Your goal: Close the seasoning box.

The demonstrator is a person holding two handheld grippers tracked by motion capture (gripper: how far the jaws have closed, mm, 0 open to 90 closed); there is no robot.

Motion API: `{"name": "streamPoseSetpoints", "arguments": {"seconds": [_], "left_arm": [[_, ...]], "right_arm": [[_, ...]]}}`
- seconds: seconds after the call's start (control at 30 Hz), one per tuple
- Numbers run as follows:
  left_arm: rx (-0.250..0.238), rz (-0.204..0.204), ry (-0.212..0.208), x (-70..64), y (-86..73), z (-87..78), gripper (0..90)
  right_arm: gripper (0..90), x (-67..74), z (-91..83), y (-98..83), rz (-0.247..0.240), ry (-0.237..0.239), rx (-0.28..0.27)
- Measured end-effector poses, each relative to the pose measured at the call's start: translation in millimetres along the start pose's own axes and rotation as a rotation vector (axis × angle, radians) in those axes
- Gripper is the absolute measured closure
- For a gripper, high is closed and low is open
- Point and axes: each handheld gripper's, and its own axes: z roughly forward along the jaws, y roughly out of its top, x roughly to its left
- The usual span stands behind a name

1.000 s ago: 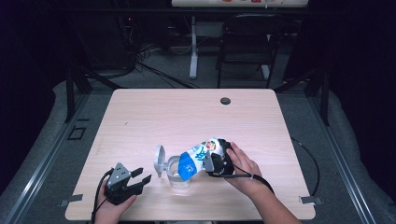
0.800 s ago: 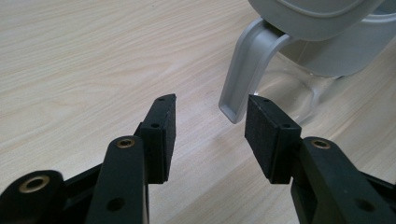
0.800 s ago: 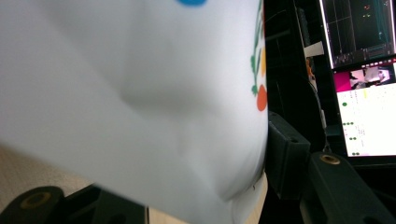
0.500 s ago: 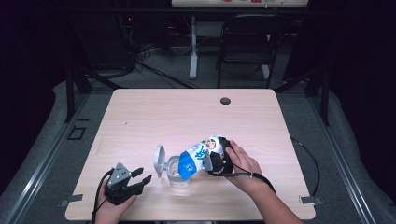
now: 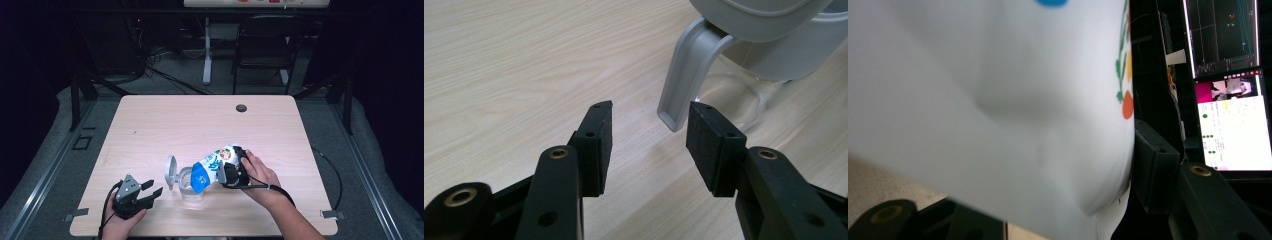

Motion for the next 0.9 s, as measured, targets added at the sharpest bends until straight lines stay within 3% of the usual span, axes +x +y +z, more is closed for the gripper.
{"name": "streamPoseSetpoints", "arguments": {"seconds": [0.9], "left_arm": [[0.001,-0.003,-0.001,0.3,-0.4,0.6,53.9]], "right_arm": [[50.9,-4.9,0.0,6.3,-0.071,-0.021,0.01]]}}
